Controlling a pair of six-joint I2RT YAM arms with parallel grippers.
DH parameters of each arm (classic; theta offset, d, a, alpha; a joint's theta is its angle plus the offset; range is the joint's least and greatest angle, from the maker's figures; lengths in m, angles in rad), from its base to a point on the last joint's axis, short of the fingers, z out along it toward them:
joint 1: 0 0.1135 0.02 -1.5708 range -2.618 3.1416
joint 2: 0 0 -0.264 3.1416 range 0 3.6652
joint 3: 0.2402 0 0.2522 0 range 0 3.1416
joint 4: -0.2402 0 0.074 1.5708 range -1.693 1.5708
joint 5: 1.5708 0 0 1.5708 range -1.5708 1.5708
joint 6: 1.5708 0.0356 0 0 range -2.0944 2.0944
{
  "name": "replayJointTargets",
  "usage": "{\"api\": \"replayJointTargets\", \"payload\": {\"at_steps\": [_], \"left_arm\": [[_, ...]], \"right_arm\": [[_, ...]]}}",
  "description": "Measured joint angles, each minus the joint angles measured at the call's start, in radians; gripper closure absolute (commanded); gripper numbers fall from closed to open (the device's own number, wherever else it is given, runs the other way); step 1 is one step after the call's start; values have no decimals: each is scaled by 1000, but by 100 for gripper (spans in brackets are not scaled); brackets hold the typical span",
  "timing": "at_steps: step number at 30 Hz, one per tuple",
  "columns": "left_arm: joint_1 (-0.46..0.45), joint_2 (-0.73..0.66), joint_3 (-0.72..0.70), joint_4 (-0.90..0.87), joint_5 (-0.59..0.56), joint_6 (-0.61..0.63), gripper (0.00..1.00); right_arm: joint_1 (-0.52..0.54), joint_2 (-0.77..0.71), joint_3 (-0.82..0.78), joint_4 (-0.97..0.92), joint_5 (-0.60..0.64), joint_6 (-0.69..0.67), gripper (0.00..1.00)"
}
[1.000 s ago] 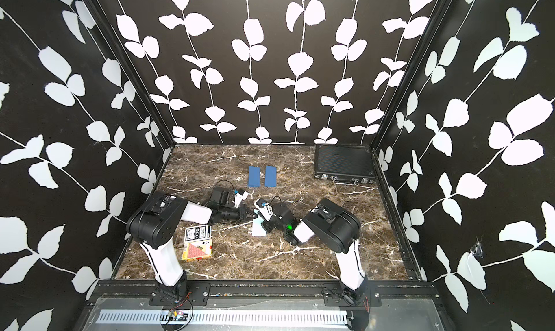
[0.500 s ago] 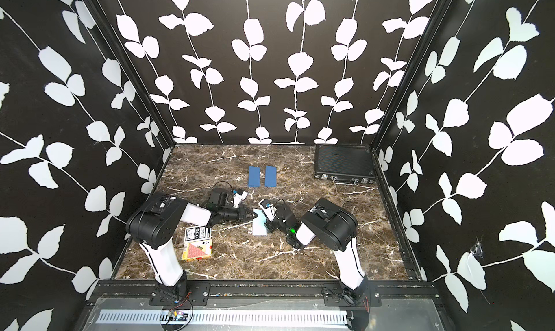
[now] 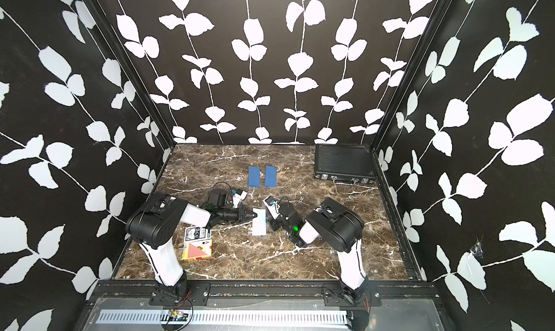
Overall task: Fold the square paper along the opposite sides
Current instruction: Smooth out the paper at the center of the board.
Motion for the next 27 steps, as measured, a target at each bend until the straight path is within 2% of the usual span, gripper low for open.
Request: {"api": "replayJointTargets", "payload": {"at_steps": [7,18,22,24,27], "left_arm": [[0,0,10,-14,-1,1,100],[0,0,33,-70,-3,10,100],[7,2,34,-90,-1,21,78],[10,-2,36,-90,10,26,75],[11,-2,37,-89,18,29,77]], "right_arm": [[18,-74,-3,-26,-122,59,100],[92,-47,-89,-10,-130,79,100],[93,-28,-89,26,-130,79,100],[93,-26,-89,30,-129,78,100],[94,-24,-89,34,-128,78,100]]}}
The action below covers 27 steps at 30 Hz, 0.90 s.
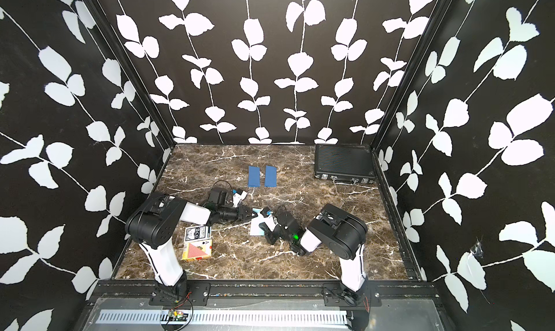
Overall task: Fold the square paper along the opposite sides
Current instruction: Smooth out the paper at the center of the board.
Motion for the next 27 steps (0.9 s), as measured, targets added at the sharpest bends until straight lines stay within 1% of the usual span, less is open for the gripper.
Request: {"api": "replayJointTargets", "payload": {"at_steps": [2,3,4,13,19,22,27], "left_arm": [[0,0,0,-2,-2,3,85],[1,1,0,-7,-9,7,91],[1,2,0,-16,-18,7,100],[7,9,25,-51,-13,11,100],[16,18,41,-77,6,17,100],[18,20,49,-92,10,26,100],[19,24,57,-106,16,39,100]], "right_arm": [[0,0,0,0,0,0,100],[0,0,0,0,-1,0,100],[0,0,0,1,-2,0,100],[0,6,-1,9,-14,-2,100],[0,5,-37,51,-15,1,100],[0,-11,-50,39,-14,1,100],[16,-47,-77,14,21,-1,100]]}}
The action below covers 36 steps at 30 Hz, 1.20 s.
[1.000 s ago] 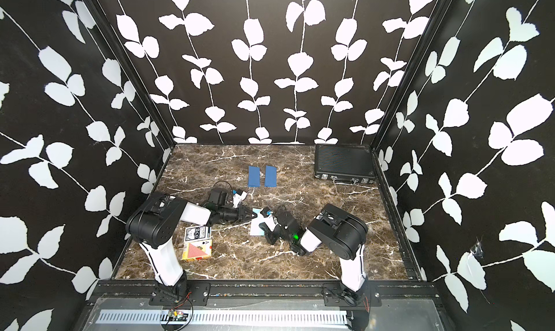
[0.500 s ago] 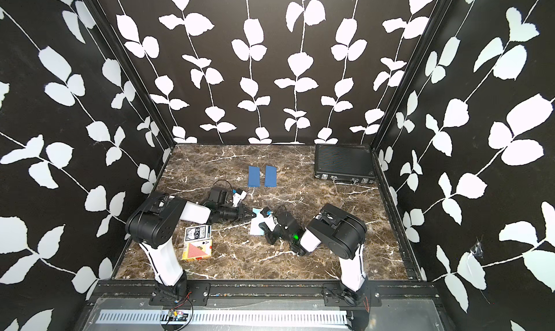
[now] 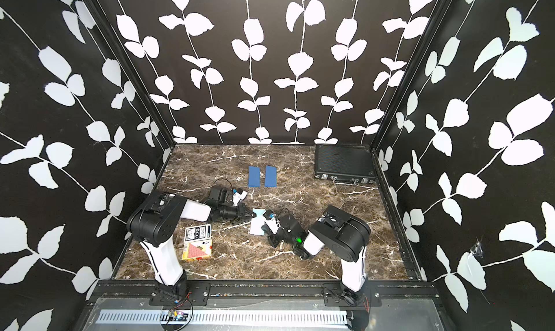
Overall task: Fold the square paper along the opposite sides
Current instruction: Smooth out the paper at the center of the board.
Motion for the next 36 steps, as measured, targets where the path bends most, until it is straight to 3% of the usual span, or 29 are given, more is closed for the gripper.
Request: {"api": "replayJointTargets", "payload": {"at_steps": [11,25,32,36], "left_arm": [[3,5,13,-24,12,26,100],[6,8,14,-25,24,37,100],[18,3,-3,39,-5,-9,100],[-1,-11,-18,56,-48,-24,100]], "right_arm": [[102,-30,-23,-32,165,-3,100],[183,-44,-51,-25,275,27,100],[206,-237,-108,-211,278,22,100],[143,-360,-110,-241,294,-21,100]]}}
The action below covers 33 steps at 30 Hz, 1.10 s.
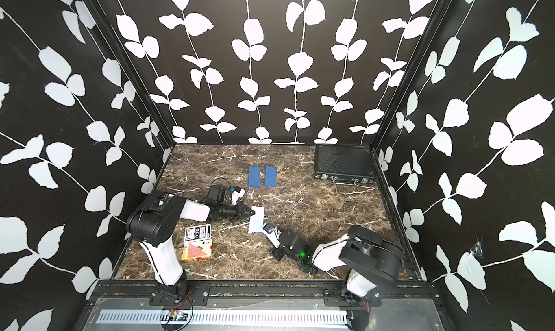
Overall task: Fold the square paper along the opposite sides
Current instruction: Smooth out the paper at the center of the board.
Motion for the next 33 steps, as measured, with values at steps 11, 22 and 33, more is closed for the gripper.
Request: {"api": "replayJointTargets", "payload": {"at_steps": [11,22,33], "left_arm": [[-46,-15,-12,6,-42,-22,100],[-47,-17,-22,25,-47,-42,100],[-47,-17,-45,66,-51,-47,100]], "right_arm": [[-204,379,289,126,-194,-44,100],[-225,497,367,146,-239,-58,100],[-226,498,341,184,-173,-66,100]]}}
